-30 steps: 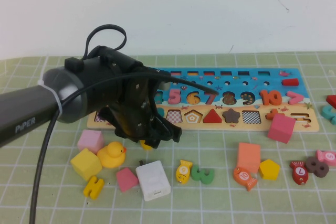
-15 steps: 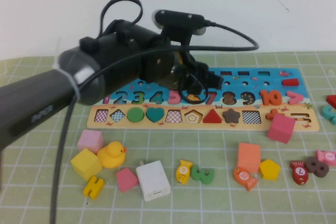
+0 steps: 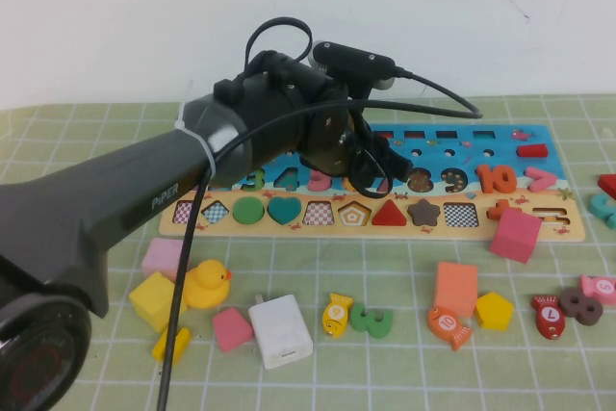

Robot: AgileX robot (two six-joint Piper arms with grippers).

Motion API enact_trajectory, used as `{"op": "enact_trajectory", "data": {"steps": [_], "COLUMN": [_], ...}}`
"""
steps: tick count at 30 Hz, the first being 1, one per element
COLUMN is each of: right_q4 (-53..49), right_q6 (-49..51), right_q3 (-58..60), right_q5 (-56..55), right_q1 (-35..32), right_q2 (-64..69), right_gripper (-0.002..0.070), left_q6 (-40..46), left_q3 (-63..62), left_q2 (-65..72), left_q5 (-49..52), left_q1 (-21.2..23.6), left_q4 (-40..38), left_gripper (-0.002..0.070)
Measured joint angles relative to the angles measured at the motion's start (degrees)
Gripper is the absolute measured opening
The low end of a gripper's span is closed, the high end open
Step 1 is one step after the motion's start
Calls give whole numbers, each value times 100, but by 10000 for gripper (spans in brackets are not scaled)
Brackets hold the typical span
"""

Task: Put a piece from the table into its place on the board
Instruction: Place the "number 6" into the hole of the number 6

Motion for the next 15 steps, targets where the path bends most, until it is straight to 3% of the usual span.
{"op": "enact_trajectory", "data": {"steps": [15], "right_q4": [0], "right_q6": [0], "right_q3": [0], "right_q5": [0], "right_q1": [0], "right_q2": [0], "right_gripper": [-3], "left_q6": [-310], "left_q3": [0], "left_q2": [181], "left_q5": [85], "left_q1": [0], "left_q4": [138], "left_gripper": [296]}}
